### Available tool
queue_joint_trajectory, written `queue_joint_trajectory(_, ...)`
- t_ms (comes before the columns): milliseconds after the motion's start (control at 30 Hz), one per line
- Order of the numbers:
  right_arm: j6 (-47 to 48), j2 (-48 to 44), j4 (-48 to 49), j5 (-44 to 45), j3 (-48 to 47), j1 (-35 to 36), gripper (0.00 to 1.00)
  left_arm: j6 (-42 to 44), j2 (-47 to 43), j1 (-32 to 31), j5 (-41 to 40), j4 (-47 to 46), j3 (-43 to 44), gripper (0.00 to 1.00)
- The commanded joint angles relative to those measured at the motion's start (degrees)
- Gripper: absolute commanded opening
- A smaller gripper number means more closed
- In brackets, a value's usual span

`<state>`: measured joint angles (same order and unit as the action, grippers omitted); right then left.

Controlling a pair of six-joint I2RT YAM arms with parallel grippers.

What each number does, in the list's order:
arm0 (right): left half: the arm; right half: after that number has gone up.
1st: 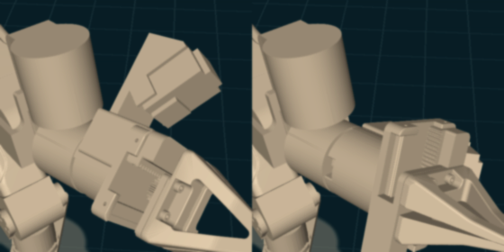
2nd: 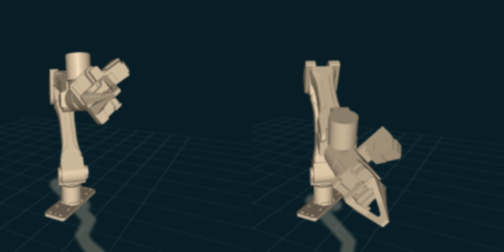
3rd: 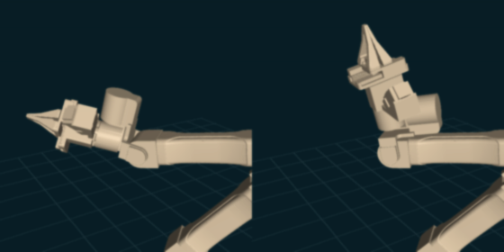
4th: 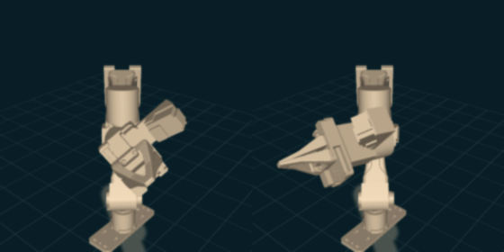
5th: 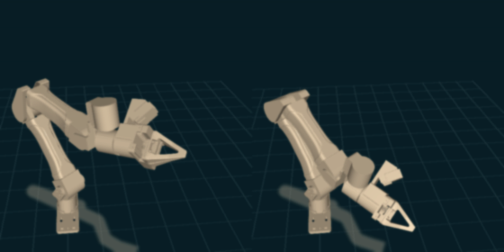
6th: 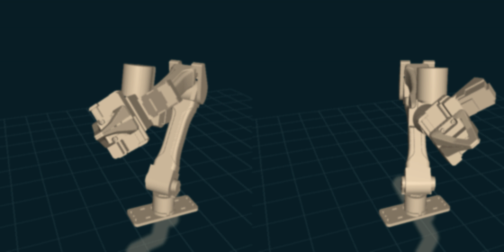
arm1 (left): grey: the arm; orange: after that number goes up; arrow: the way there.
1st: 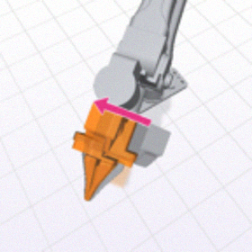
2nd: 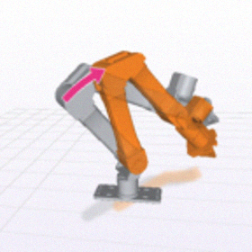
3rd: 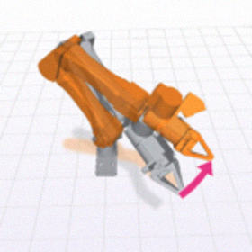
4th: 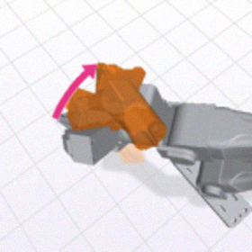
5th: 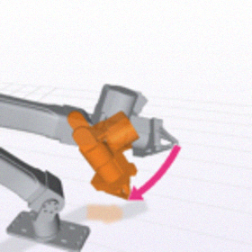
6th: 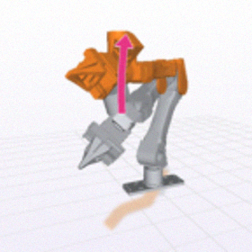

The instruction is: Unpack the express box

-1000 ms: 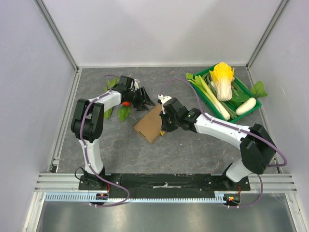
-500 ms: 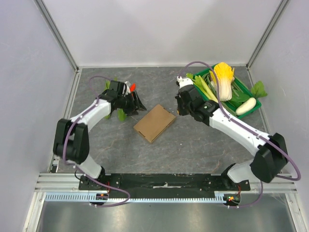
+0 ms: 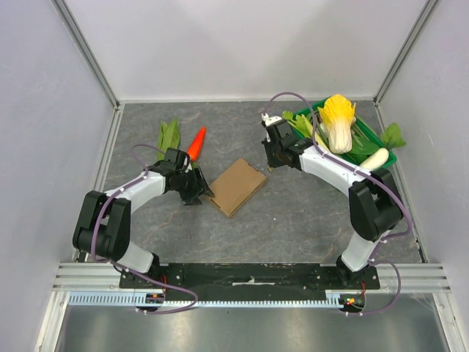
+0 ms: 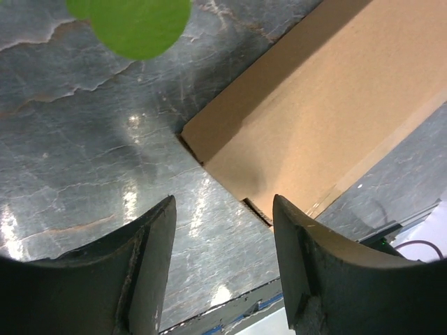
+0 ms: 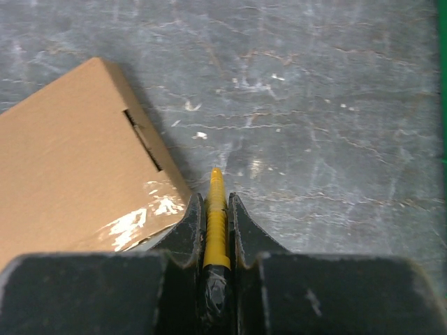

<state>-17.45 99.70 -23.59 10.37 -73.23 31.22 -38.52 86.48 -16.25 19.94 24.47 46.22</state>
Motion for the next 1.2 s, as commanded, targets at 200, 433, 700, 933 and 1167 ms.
queue_joint_trajectory(200, 0.76, -2.75, 3.03, -15.02, 1.33, 0.15, 0.0, -3.23, 6.94, -0.27, 6.33, -9.0, 7.29, 0.59)
queue_joint_trajectory(433, -1.0, -9.25, 2.06, -18.54, 7.22, 0.33, 0.0, -2.96, 15.64, -0.27, 10.2, -11.81, 15.56, 0.57)
queue_joint_trajectory(700, -1.01, -14.36, 0.39, -22.23, 11.7, 4.27, 0.0, -2.78, 27.33, -2.03, 14.84, -20.59, 24.62, 0.56)
queue_joint_trajectory(933, -0.92, -13.04, 0.65, -19.26, 10.83, 10.61, 0.0, -5.6, 36.47, -3.44, 22.24, -30.61, 30.95, 0.55)
queue_joint_trajectory(1167, -1.44, -13.12, -2.23, -13.71, 6.53, 12.28, 0.0, -5.16, 34.82, -3.35, 22.17, -31.16, 32.89, 0.56)
